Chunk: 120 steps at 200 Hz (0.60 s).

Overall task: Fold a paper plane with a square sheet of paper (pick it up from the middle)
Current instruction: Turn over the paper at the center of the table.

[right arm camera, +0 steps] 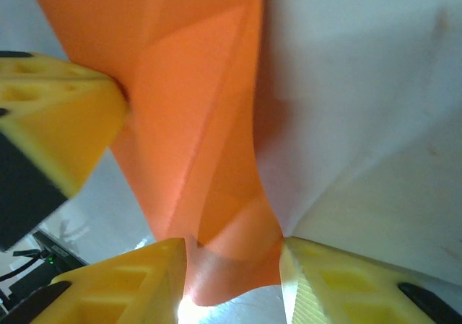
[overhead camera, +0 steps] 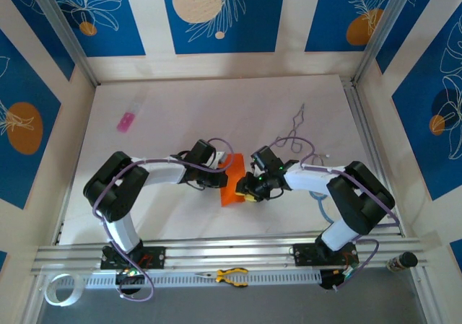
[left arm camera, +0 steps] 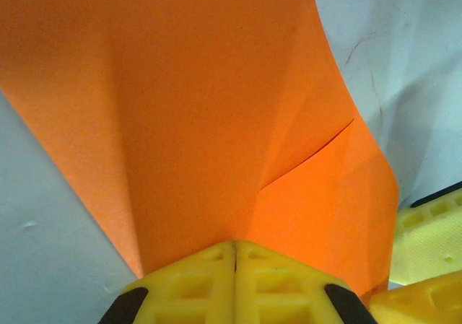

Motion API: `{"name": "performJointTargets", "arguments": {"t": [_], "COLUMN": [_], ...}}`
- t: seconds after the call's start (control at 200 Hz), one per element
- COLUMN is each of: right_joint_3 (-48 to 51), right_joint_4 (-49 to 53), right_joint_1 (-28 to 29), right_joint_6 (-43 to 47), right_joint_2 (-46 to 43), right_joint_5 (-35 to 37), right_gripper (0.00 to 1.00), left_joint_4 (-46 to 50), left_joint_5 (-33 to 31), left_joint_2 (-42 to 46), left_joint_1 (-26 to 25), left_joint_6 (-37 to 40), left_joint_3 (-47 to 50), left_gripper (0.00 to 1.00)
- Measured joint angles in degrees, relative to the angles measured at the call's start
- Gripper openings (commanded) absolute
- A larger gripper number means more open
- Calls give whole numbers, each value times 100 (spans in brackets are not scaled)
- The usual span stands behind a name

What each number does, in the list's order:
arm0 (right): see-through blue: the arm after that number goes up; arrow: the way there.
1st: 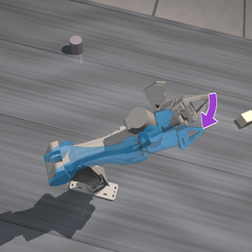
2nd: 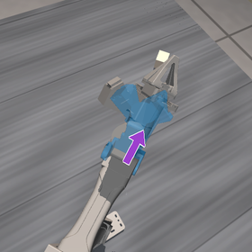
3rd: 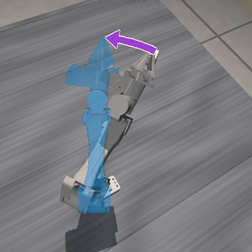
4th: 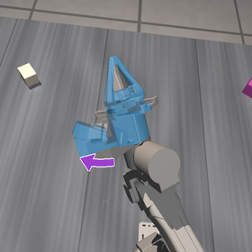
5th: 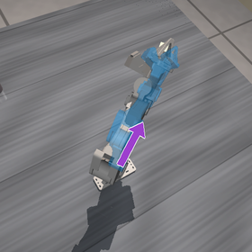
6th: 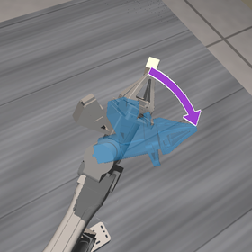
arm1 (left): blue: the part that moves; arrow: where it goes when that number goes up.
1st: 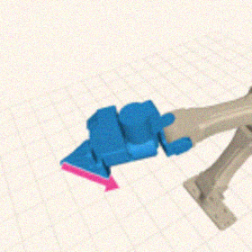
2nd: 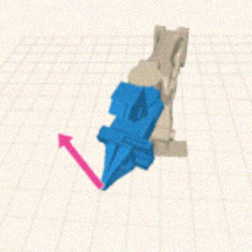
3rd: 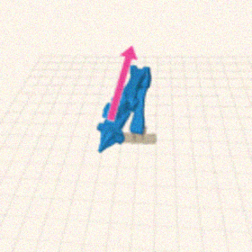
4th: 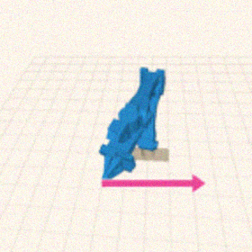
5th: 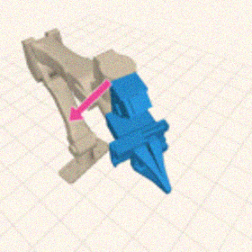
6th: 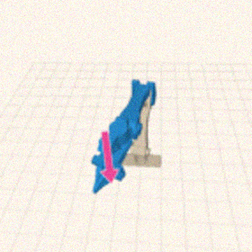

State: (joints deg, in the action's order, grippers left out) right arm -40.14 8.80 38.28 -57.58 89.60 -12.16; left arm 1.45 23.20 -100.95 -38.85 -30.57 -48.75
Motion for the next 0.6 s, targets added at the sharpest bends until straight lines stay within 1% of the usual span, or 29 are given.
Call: {"name": "performJointTargets", "arguments": {"t": [0.13,0.22,0.355,0.6], "right_joint_3": [-4,-20,-109,-111], "right_joint_4": [-295,-608,-863,-1217], "right_joint_1": [-15,-245,-566,-774], "right_joint_6": [2,42,74,107], "right_joint_2": [0,66,212,492], "right_joint_5": [-4,-317,-439,-669], "right_gripper": [44,44,45,43], "left_joint_4": [-63,-70,-83,-103], "left_joint_5": [48,76,87,98], "left_joint_2": [0,-4,-7,-4], "left_joint_1": [2,2,0,0], "left_joint_6": [-83,-98,-105,-105], "left_joint_3": [31,33,35,50], "left_gripper": [2,1,1,1]}}
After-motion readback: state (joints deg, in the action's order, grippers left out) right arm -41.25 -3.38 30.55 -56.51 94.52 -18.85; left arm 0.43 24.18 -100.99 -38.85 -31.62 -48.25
